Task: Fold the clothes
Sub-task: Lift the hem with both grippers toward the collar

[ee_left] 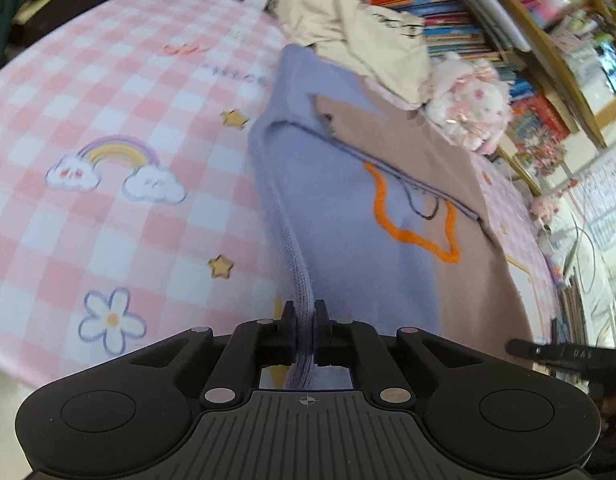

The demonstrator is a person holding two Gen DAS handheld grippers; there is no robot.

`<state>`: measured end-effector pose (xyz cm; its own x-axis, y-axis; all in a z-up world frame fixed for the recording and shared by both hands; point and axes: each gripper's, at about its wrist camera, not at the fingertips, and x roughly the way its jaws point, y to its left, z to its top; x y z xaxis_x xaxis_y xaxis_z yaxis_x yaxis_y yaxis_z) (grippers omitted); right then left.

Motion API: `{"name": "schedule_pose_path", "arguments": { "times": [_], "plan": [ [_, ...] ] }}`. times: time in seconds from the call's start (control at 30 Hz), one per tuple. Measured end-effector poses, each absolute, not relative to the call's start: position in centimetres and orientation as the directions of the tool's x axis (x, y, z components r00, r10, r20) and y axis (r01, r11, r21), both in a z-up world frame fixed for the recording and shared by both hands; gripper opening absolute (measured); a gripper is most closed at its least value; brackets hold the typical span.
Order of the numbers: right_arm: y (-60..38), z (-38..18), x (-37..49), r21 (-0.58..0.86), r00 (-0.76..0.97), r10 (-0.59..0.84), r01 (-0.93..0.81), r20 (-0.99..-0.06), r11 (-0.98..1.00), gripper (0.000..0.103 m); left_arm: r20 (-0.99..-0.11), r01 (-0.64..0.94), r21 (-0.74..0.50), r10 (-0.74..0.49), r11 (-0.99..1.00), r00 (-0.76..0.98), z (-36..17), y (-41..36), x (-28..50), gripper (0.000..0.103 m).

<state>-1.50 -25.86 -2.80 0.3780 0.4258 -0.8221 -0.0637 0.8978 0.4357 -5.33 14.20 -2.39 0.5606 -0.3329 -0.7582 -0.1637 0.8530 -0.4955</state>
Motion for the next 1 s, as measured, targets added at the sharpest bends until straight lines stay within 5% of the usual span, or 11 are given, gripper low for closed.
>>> {"name": "schedule_pose_path", "arguments": {
  "times": [0.23, 0.3, 0.63, 0.73, 1.0],
  "plan": [
    [-26.6, -3.9, -0.8, 0.466, 0.325, 0.447, -0.022, -0.834, 0.885, 0.015, -0.782, -0.221, -0.518, -0.353, 0.826, 0.513, -3.6, 14.2, -5.5, 0.032],
    [-26.5, -4.0, -0.6, 0.465, 0.313, 0.449, -0.029, -0.837, 0.885, 0.016, -0.781, -0.219, -0.516, -0.35, 0.828, 0.518, -3.6, 14.0, -5.5, 0.032],
    [-25.9, -4.0, 0.4, 0.452, 0.271, 0.461, -0.099, -0.845, 0.886, 0.016, -0.759, -0.264, -0.541, -0.328, 0.799, 0.562, -3.8, 14.0, -6.3, 0.029],
    [-25.7, -3.9, 0.6, 0.439, 0.26, 0.456, -0.126, -0.851, 0.89, 0.013, -0.776, -0.278, -0.505, -0.289, 0.817, 0.56, -3.8, 13.6, -6.4, 0.005],
    [-26.5, -2.0, 1.2, 0.527, 0.334, 0.534, -0.121, -0.776, 0.841, 0.013, -0.716, -0.169, -0.499, -0.295, 0.85, 0.633, -0.7, 12.5, -6.0, 0.005]
  ]
}}
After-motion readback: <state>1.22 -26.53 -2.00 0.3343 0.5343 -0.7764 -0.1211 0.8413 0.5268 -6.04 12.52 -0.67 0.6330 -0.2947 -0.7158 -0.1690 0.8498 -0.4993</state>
